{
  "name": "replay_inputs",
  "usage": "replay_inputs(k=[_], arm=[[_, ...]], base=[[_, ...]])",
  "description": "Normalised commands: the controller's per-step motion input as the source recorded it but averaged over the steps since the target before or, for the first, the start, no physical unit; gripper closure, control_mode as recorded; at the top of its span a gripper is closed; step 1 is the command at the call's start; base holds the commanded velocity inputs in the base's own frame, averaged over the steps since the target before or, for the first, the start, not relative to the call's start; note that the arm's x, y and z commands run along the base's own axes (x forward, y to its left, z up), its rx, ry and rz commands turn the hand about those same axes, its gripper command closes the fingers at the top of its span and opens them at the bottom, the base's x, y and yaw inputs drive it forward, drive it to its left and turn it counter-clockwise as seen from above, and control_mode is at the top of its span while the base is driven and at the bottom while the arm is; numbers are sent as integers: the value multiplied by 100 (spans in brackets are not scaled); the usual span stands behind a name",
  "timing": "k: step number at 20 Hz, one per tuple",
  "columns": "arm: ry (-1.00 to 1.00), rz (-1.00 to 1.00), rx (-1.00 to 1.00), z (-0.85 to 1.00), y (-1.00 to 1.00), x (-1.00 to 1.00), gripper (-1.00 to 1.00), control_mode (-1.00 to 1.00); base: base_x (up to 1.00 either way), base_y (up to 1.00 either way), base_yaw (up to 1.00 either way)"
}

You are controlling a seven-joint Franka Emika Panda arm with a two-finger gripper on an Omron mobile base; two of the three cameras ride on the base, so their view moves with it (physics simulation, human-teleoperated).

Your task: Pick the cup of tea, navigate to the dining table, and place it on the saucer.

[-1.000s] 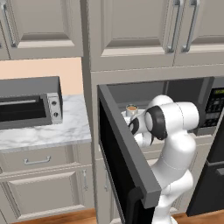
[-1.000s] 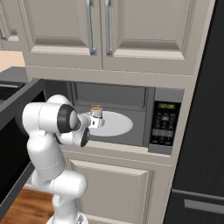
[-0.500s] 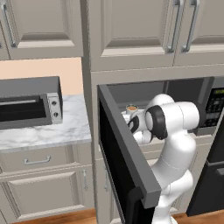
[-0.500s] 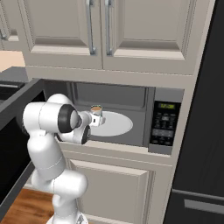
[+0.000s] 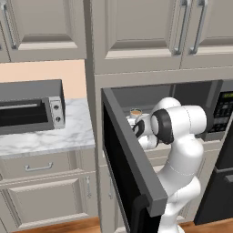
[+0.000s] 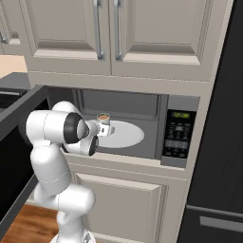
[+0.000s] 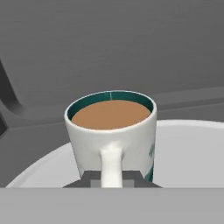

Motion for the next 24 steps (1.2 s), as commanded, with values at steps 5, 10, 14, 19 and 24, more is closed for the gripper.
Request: replay_inputs(k=[5,10,14,19,24], arm=[[0,0,0,0,0,0,100,-100],[0,0,0,0,0,0,100,-100],[0,0,0,0,0,0,100,-100],[0,0,0,0,0,-9,100,-100],[0,0,0,0,-1,-23,100,-100]], base=[[0,0,0],[0,0,0],[0,0,0],[0,0,0],[0,0,0]])
